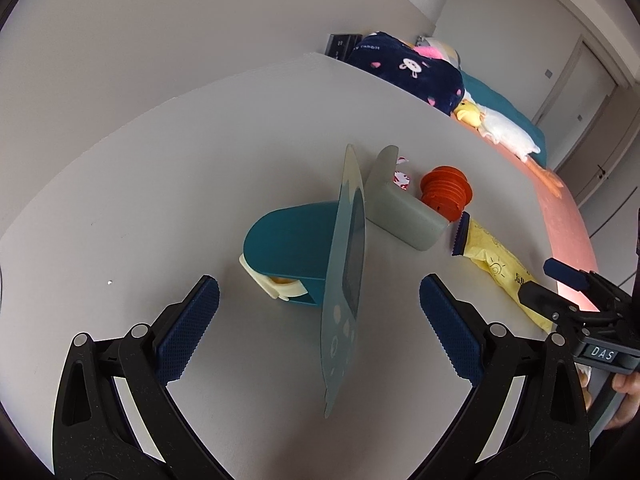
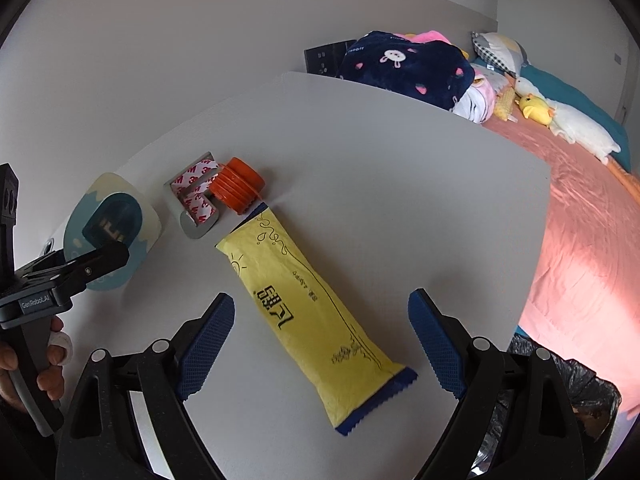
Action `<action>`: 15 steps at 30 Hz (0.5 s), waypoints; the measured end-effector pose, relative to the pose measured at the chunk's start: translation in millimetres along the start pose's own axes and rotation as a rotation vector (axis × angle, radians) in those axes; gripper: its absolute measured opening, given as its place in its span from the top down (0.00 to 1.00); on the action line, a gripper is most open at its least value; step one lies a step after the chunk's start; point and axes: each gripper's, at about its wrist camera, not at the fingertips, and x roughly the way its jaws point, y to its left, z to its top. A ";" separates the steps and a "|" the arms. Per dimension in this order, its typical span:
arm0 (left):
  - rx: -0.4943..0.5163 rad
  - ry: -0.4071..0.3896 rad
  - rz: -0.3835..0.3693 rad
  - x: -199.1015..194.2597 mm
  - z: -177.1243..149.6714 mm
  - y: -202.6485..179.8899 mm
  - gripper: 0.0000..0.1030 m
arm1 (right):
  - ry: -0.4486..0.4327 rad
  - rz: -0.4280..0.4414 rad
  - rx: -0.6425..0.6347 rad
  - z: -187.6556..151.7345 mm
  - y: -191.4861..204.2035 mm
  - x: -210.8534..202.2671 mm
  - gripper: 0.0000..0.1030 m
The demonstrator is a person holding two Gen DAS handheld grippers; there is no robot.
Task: Collect trash
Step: 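Grasp the teal plastic holder with the left gripper while the right grasps the yellow snack bag, then carry the teal holder and yellow bag over the bin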
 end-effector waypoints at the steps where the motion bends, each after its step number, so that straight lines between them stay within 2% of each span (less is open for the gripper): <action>1: 0.000 0.000 -0.001 0.2 0.1 0.0 0.07 | 0.005 0.001 -0.004 0.6 0.9 2.1 0.18; 7: -0.006 -0.004 -0.007 2.4 3.7 3.2 0.24 | 0.037 -0.054 -0.064 0.1 11.1 15.0 0.40; 8: -0.009 -0.007 -0.009 2.4 4.0 4.2 0.29 | 0.036 -0.060 -0.071 -0.5 12.2 15.7 0.44; 9: -0.008 -0.009 -0.010 2.5 4.3 5.1 0.40 | 0.034 -0.055 -0.076 -0.7 13.4 15.6 0.47; 10: -0.010 -0.011 -0.011 2.8 4.5 6.3 0.46 | 0.034 -0.049 -0.075 -0.8 14.2 15.1 0.53; 12: -0.017 -0.014 -0.022 2.6 4.6 8.3 0.48 | 0.034 -0.042 -0.085 -2.1 18.0 13.8 0.61; 14: -0.025 -0.018 -0.029 2.5 4.5 9.9 0.48 | 0.034 -0.037 -0.097 -4.7 23.0 12.0 0.74; 15: -0.032 -0.019 -0.033 2.1 4.3 10.7 0.48 | 0.034 -0.033 -0.096 -6.1 25.0 10.9 0.76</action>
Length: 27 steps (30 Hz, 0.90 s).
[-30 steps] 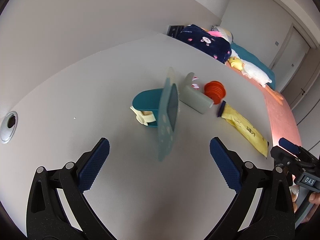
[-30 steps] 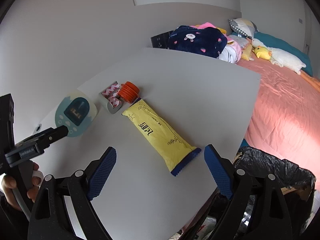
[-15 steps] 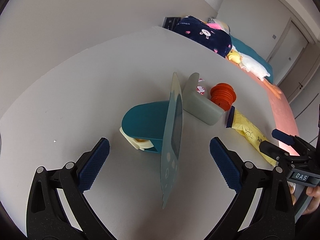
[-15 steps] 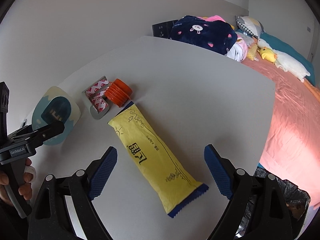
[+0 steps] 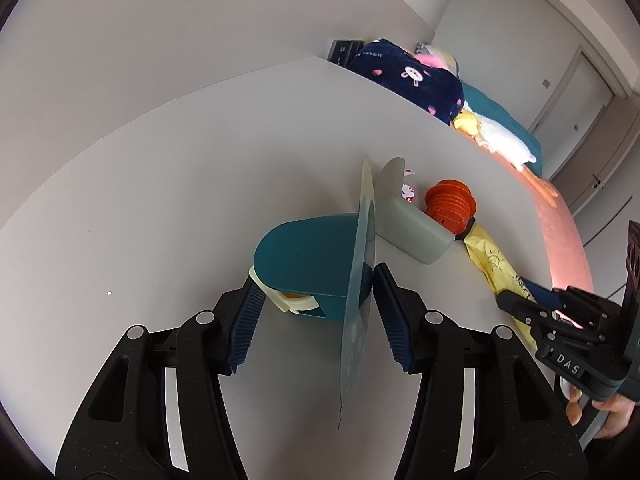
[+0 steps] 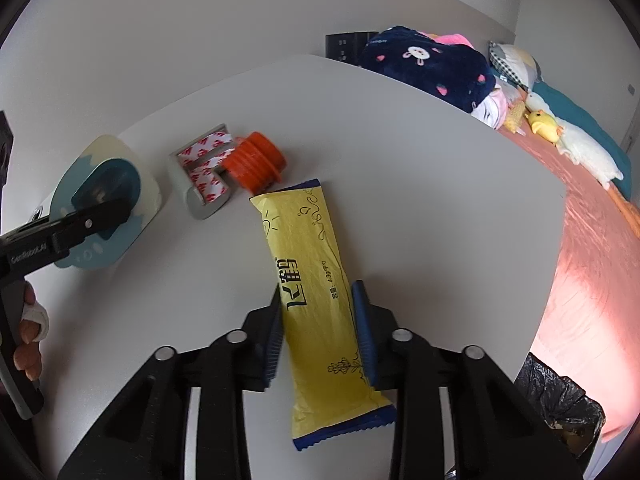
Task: Collect trash
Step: 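Carry the teal holder and yellow bag over the bin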
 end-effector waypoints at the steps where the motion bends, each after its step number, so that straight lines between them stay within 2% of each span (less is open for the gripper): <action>1: -0.005 0.000 -0.004 -0.1 0.2 0.2 0.48 | -0.004 0.000 -0.001 -3.0 2.9 -2.3 0.77; 6: -0.016 -0.017 -0.029 -7.8 -0.5 -1.5 0.48 | -0.022 0.019 0.016 -11.6 8.9 -11.7 0.80; 14: 0.003 -0.026 -0.013 -20.8 -10.9 -8.4 0.48 | -0.032 0.055 0.070 -23.8 10.1 -24.6 0.81; 27: 0.024 -0.036 -0.025 -49.6 -37.1 -27.3 0.48 | -0.102 0.090 0.114 -39.2 9.0 -71.8 0.80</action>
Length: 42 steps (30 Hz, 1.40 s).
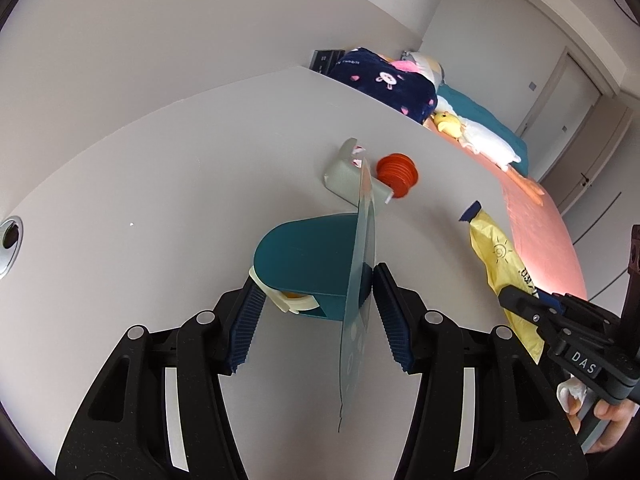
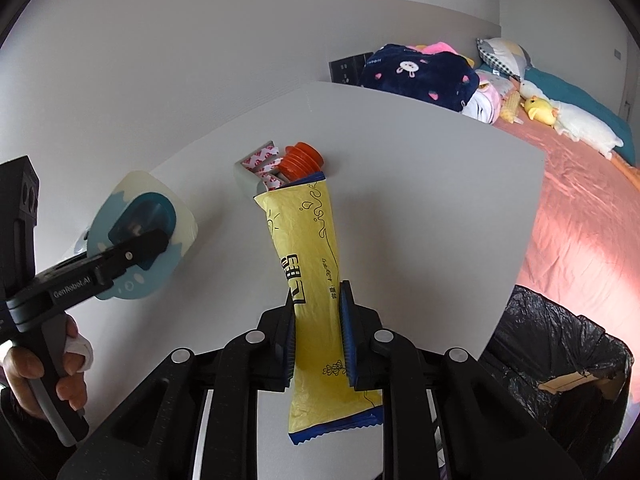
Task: Collect trash
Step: 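Carry the teal holder and yellow bag over the bin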
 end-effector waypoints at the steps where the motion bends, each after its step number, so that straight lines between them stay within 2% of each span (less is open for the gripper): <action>1: 0.002 -0.001 -0.001 -2.2 -1.5 -2.3 0.48 | -0.007 0.002 0.000 -0.9 0.7 -4.8 0.80; 9: 0.035 -0.007 -0.029 -23.1 -13.2 -29.6 0.48 | -0.052 0.006 0.003 -8.9 0.7 -37.8 0.80; 23: 0.113 0.001 -0.097 -42.5 -41.5 -84.9 0.48 | -0.093 -0.022 0.032 -42.0 -15.2 -86.2 0.80; 42: 0.197 0.024 -0.185 -42.9 -62.3 -152.4 0.48 | -0.137 -0.092 0.128 -82.3 -69.4 -138.4 0.80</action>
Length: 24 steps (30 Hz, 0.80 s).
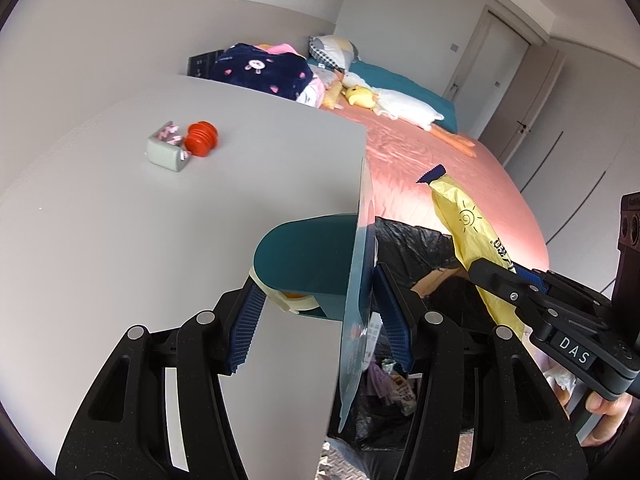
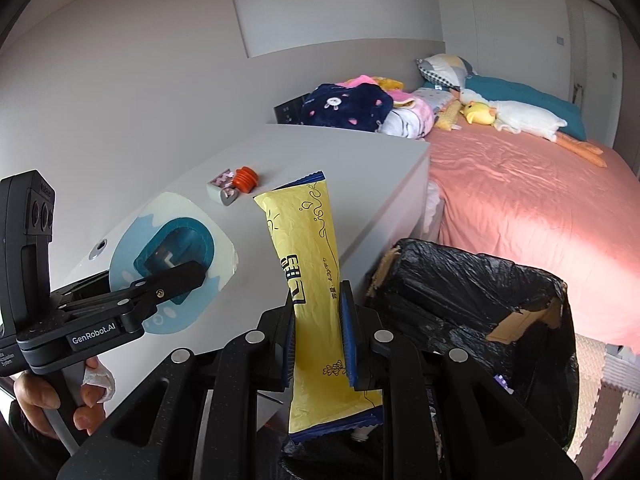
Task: Collect trash
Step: 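Carry the teal holder and yellow bag over the bin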
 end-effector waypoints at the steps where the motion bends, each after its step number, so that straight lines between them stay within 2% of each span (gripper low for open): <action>1: 0.005 0.005 -0.004 2.3 -0.2 -3.3 0.48 | -0.001 -0.003 0.005 -0.9 -3.5 -1.8 0.80; 24: 0.113 0.061 -0.065 29.4 0.1 -64.4 0.48 | -0.031 -0.079 0.109 -12.6 -69.9 -31.3 0.80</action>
